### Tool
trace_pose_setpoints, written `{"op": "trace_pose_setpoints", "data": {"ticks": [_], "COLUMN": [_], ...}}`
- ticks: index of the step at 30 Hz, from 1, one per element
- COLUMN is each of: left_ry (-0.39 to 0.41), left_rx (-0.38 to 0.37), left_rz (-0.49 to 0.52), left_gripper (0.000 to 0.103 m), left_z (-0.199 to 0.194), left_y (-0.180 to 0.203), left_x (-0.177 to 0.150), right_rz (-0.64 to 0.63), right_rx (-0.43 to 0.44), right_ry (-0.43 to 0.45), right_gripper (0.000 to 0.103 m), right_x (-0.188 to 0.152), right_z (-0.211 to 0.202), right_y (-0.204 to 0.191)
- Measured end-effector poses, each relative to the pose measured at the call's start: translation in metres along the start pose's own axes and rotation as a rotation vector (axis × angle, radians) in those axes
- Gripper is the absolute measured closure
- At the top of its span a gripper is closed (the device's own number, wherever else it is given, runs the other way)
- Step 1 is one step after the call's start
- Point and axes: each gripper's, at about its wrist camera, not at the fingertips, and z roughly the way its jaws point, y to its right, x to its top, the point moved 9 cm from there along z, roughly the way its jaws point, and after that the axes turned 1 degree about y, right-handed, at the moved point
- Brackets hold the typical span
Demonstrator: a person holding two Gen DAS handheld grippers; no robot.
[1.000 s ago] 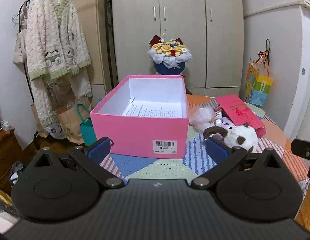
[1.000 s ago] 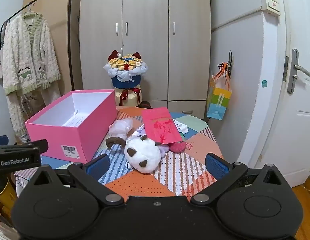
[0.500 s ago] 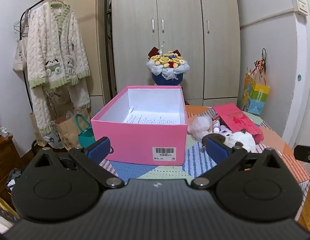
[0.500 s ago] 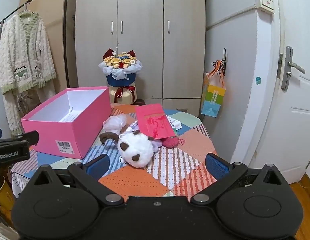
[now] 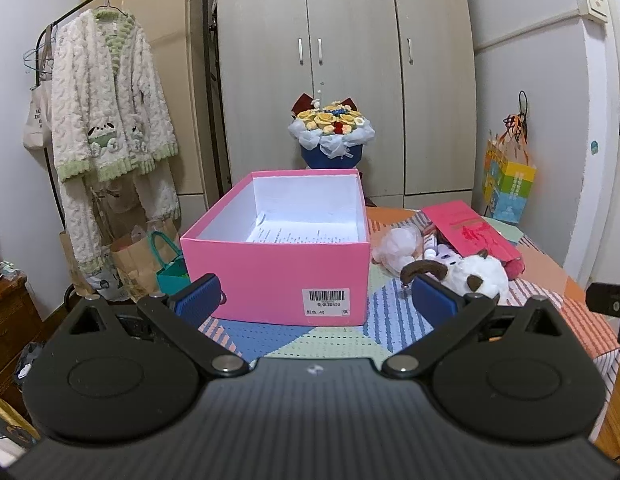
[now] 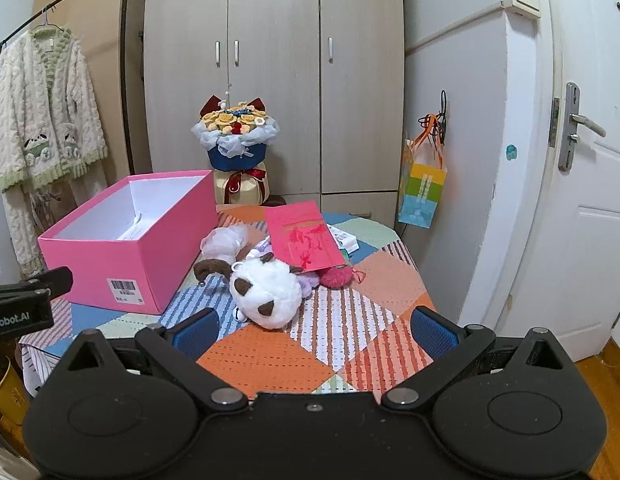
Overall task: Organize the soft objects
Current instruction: 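Approach the white-and-brown plush toy with both tools open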
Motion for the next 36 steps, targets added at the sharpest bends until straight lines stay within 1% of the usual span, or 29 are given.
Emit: {"op": "trace_pose_setpoints", "data": {"ticks": [8,16,27,32,36], "left_ry": [0.006,0.008,0.004,0.012,0.039], "left_rx": [0.002,-0.012,-0.005,-0.012,-0.002], "left_rz": [-0.009,-0.022,-0.022,-0.067,-0.084], "left_gripper": [0.0,0.0,0.0,0.0,0.0], "left_z": [0.002,0.0028,0.004,0.0045,0.0036], "left_y": [-0.0009,-0.0018,-0.0026,-0.004,-0.0055], "left_x": [-0.002,-0.0044,-0.0051,-0.0067,-0.0064], "right_rz": [-0.01,-0.018,-0.023,-0.016,-0.022], "right_rx": [-0.005,-0.019,-0.016,-0.024,-0.034], "right_ry": [0.004,0.002,0.005,-0.001,-0.001], "right_gripper": [0.0,0.0,0.0,0.0,0.0], "right_x": [-0.0012,-0.0028,-0.004,-0.0061,-0.0089], "right_z": [-0.0013,-0.0004,0.0005,0.0025,0.0026], "right_y": [0.0001,-0.0006,-0.0021,-0.0006,0.0002]}}
